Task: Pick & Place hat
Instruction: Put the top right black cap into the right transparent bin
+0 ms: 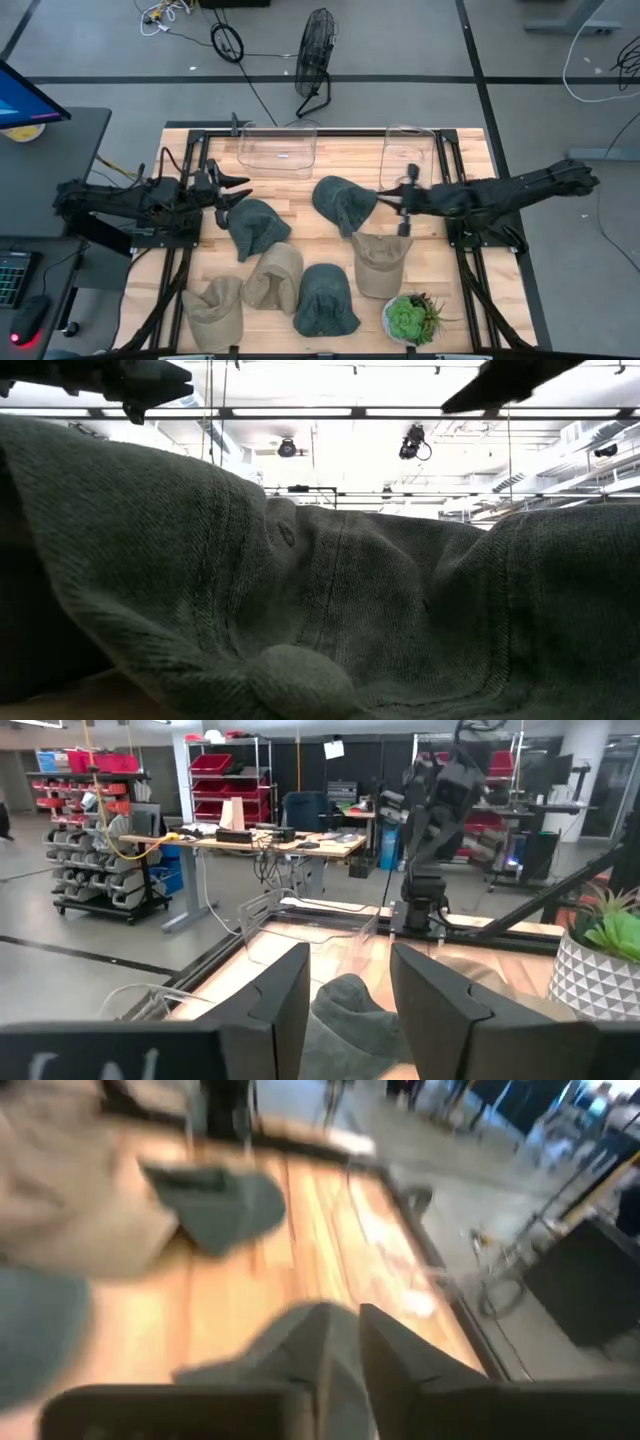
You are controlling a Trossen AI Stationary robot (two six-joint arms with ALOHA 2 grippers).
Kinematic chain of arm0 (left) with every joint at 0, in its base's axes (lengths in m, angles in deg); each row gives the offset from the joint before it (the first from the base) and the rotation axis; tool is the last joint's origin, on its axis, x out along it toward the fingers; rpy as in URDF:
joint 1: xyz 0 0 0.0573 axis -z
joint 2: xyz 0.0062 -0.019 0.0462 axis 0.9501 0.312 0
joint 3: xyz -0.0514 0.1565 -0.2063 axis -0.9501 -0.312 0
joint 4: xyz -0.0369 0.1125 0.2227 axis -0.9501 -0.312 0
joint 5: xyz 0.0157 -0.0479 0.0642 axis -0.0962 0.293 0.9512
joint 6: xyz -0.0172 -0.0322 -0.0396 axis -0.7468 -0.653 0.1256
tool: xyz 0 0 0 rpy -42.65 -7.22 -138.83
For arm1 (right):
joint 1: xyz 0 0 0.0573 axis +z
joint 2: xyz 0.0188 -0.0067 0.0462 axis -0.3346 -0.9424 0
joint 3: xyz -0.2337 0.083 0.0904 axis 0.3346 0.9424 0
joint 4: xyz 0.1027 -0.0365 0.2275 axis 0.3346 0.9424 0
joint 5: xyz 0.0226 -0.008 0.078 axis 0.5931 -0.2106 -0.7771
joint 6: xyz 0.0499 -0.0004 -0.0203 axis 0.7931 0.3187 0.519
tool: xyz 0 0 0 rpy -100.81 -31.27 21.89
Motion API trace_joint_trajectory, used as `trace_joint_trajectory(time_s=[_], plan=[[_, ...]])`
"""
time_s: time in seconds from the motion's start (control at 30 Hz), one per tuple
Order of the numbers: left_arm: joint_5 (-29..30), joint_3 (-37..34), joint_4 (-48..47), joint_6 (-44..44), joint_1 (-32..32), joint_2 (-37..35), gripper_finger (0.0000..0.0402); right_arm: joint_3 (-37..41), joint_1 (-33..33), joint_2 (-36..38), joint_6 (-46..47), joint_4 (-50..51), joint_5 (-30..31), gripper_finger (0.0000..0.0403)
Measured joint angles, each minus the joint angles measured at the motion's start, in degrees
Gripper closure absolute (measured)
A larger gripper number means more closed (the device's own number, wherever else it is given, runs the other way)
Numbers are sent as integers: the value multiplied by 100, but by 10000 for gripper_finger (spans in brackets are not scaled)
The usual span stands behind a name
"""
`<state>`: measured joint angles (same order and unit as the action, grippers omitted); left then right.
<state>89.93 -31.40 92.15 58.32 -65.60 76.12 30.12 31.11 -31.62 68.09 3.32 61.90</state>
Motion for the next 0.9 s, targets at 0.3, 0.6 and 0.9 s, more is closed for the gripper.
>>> trace_joint_trajectory(time_s=[0.3,0.6,0.9], plan=[[-2,17,-18,-6,0,259,264,-1015,-628,-2298,-981,537,-4,218],[-10,19,-25,-188,0,562,264,-1925,-1479,-3993,-1457,870,-1030,188],[-11,22,-29,-200,2,902,264,-2125,-2033,-4997,-1625,876,-1383,198]])
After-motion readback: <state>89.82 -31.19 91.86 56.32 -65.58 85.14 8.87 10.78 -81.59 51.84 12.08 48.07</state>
